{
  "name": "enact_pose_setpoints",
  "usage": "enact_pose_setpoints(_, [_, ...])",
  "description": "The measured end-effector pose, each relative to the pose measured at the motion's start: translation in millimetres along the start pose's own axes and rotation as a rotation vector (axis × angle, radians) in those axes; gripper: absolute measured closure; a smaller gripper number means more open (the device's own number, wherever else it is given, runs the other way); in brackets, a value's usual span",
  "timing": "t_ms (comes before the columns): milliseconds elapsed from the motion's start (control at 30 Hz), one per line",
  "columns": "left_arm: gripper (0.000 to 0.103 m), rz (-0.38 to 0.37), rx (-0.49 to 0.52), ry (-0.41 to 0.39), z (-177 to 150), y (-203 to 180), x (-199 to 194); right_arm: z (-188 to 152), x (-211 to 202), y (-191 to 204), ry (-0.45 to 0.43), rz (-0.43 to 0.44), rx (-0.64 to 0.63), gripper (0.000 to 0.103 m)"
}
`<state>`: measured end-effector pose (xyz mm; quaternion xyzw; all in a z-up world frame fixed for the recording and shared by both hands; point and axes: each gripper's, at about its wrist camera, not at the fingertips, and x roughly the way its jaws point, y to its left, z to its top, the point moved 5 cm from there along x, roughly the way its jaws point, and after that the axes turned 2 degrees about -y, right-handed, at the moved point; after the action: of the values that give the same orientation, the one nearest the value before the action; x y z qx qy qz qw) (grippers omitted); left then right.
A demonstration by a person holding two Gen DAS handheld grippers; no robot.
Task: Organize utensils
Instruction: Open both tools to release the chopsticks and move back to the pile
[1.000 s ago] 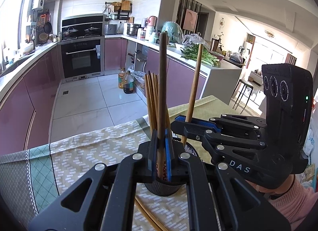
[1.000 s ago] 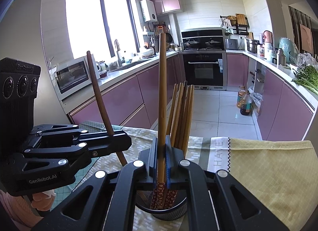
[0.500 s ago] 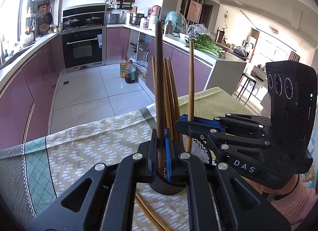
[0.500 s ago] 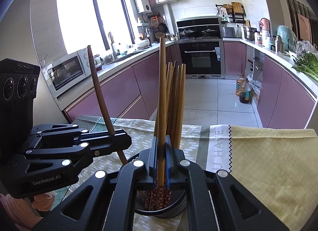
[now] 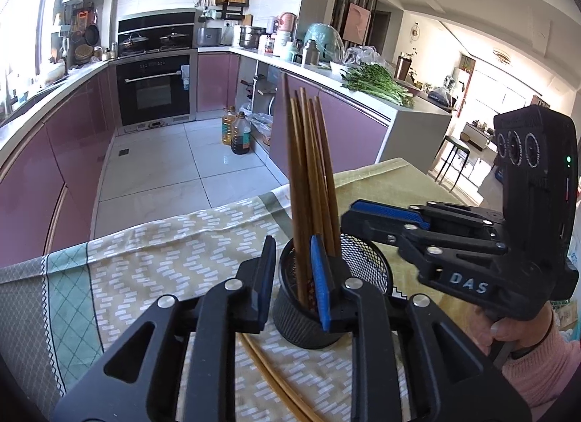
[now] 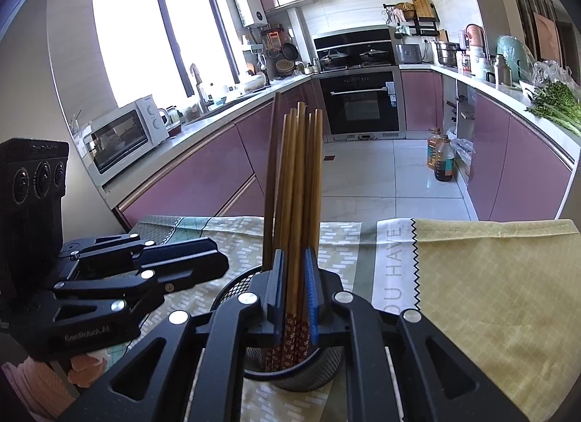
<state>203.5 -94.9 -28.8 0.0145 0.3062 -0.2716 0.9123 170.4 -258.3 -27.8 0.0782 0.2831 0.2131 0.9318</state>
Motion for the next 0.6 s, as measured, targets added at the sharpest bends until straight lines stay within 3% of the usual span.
enact_pose_setpoints(67, [0.073, 0.022, 0.001, -0.025, -4.3, 4.9, -11.1, -1.8, -10.6, 7.4, -0.016, 0.018, -0.035, 0.086])
enact_pose_setpoints(167, [0.068, 0.044, -0.002, -0.051, -14.0, 13.0, -27.8, -12.9, -26.4, 24.5, -0.008, 0.077, -0.102, 0.076])
enact_pose_setpoints(233, [0.064, 0.057, -0.005, -0.060, -22.8, 17.7, -37.8, -25.4, -31.7, 38.3, 0.021, 0.129, -0.146, 0.074])
enact_pose_setpoints(300, [0.052, 0.090, -0.005, -0.062, -33.7, 21.9, -45.1, -40.1, -30.6, 48.0, 0.061, 0.161, -0.166, 0.070])
enact_pose_setpoints(367, [0.049, 0.119, -0.012, -0.062, -44.3, 25.9, -51.4, -57.7, -21.7, 54.4, 0.121, 0.184, -0.160, 0.070])
enact_pose_setpoints(600, [0.043, 0.163, -0.105, 0.021, -89.2, 50.4, -53.7, -110.6, 20.5, 61.2, 0.275, 0.137, -0.144, 0.070])
